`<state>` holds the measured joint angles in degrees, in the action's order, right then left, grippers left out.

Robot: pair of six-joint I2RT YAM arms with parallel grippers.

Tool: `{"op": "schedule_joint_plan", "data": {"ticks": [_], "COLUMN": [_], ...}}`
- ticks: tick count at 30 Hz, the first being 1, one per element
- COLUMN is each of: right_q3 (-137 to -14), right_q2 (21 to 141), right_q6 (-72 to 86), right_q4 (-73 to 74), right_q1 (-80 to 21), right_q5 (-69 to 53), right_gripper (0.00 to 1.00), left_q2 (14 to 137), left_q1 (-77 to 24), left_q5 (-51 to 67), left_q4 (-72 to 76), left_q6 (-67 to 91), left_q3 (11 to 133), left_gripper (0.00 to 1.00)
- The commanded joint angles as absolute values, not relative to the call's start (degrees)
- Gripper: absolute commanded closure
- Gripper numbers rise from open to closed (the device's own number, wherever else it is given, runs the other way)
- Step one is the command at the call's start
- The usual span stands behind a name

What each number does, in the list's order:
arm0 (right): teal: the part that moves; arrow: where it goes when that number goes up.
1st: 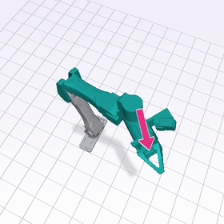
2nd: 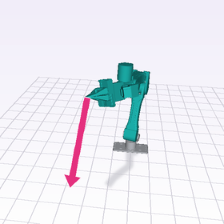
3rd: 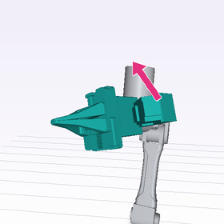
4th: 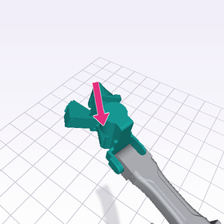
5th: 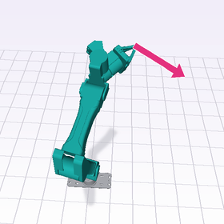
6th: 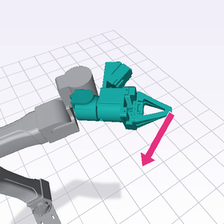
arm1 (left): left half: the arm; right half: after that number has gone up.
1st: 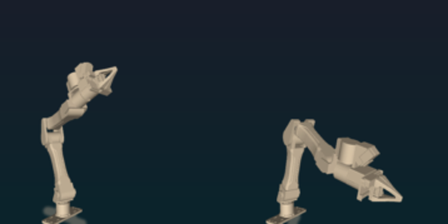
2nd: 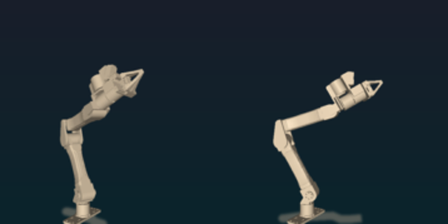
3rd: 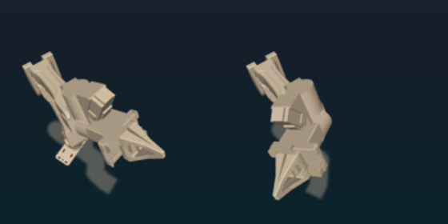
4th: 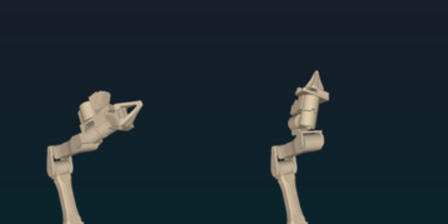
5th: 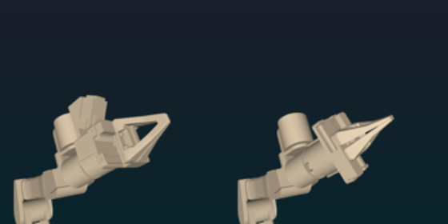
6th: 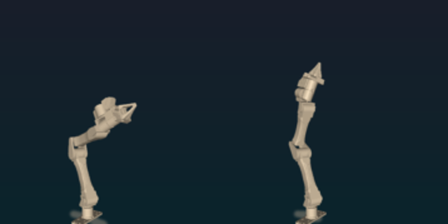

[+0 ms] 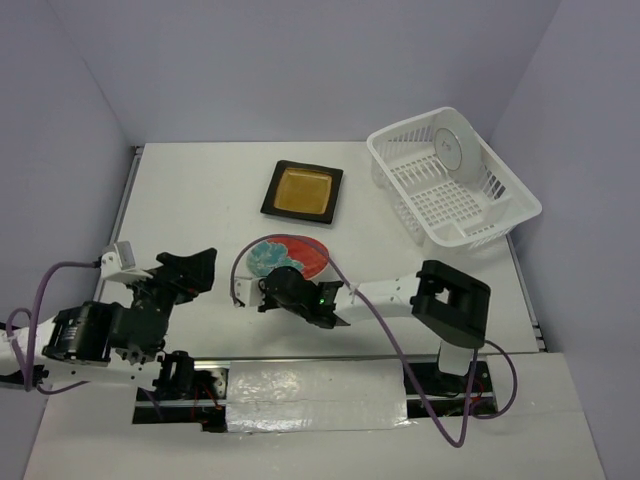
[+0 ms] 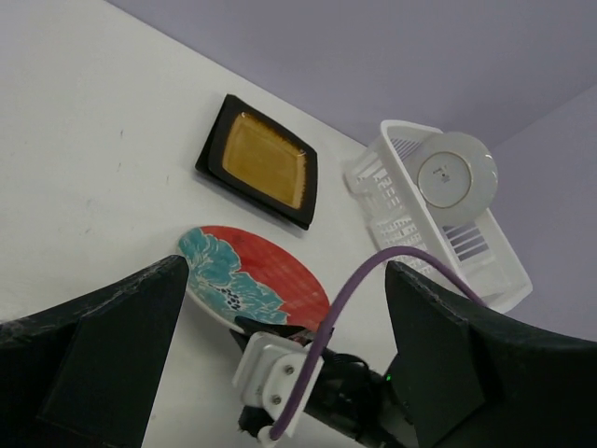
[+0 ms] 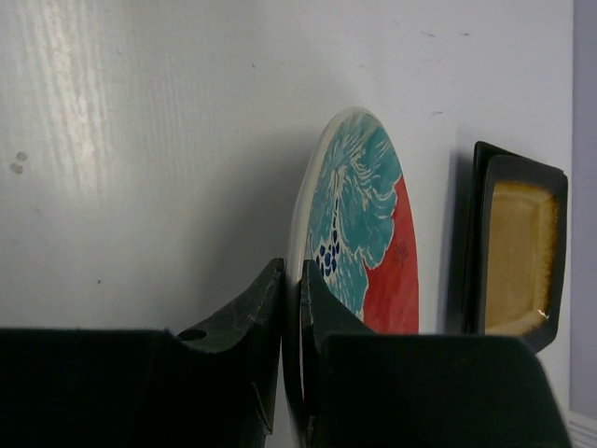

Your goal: Unload the plates from the dish rack

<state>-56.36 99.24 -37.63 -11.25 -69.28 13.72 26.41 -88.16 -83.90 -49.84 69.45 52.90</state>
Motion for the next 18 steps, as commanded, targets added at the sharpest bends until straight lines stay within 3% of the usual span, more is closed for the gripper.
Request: {"op": "schedule_joint_plan", "data": {"ticks": [1, 5, 11, 18], "right_q3": [-59.6, -62.0, -62.8, -61.4], "right_q2": [101.8, 107.1, 110.9, 114.5], "right_q6": [-40.3, -40.0, -35.1, -28.0], "right_q4": [-26.2, -26.5, -22.3, -19.6], "right_q1": [-71.4, -73.8, -75.7, -78.9], "right_q5": [21.3, 24.8, 26.6, 27.2], "right_gripper": [1.00, 1.00, 0.97, 0.79], "left_q2": [22.8, 19.5, 17.4, 18.4], "left_q1": [-89.3, -90.3, -90.4, -90.4], "left_q5": [-88.3, -86.8, -86.3, -87.0], "left_q4": [-42.4, -27.0, -26.1, -27.6], "left_q6": [58.9, 46.3, 45.7, 47.5], "left_q3": [52.0, 47.8, 46.8, 46.9], "left_gripper": [0.01, 0.01, 0.01, 0.01]}}
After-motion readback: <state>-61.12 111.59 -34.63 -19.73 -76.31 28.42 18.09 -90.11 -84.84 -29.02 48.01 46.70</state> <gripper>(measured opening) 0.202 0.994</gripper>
